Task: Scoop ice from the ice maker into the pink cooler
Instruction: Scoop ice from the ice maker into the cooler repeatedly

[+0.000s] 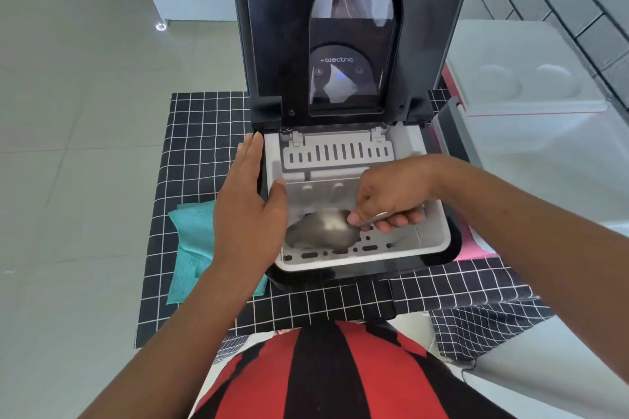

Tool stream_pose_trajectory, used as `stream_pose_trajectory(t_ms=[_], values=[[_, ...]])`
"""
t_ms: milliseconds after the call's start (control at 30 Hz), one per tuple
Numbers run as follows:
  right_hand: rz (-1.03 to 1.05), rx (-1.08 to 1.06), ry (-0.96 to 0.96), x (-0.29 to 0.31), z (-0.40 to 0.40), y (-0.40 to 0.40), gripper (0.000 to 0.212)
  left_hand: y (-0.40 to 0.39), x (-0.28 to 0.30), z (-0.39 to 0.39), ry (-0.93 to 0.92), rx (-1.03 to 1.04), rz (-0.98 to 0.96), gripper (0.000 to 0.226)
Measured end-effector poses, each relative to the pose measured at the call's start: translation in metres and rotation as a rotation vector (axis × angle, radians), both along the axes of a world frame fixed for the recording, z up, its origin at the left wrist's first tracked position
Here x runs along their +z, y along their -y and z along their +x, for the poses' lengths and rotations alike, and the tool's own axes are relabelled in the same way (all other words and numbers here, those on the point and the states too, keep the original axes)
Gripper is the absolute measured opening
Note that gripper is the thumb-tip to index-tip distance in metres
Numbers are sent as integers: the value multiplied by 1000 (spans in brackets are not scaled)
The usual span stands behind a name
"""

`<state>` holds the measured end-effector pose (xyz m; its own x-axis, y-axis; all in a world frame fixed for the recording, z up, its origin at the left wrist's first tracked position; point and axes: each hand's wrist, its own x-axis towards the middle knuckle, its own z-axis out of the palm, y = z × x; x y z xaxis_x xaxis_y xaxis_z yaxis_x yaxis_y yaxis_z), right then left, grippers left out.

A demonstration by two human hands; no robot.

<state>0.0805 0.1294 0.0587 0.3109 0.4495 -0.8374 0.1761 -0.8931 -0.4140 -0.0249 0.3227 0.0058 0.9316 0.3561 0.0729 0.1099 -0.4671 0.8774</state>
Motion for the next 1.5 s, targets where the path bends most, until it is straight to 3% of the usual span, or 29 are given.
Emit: stream_pose_trajectory(t_ms=[133,400,600,767,967,1200,1500], values=[[35,-95,16,1,-2,1,40,-1,0,0,-5,3,1,62],[35,-39,174,12,-25,8,45,0,1,-1,-14,-1,79,62],[-143,320,684,38,-35,22,36,0,1,-1,-14,4,65,61],[-282,311,820,41,-42,24,29,0,0,-1,-12,0,58,61],[-317,217,643,32,-40,11,31,0,1,-1,-11,2,105,61],[-271,133,564,30,-36,16,32,0,2,0,-9,-5,109,61],[-306,156,611,31,-42,13,31,0,2,-1,-4,-4,97,61]])
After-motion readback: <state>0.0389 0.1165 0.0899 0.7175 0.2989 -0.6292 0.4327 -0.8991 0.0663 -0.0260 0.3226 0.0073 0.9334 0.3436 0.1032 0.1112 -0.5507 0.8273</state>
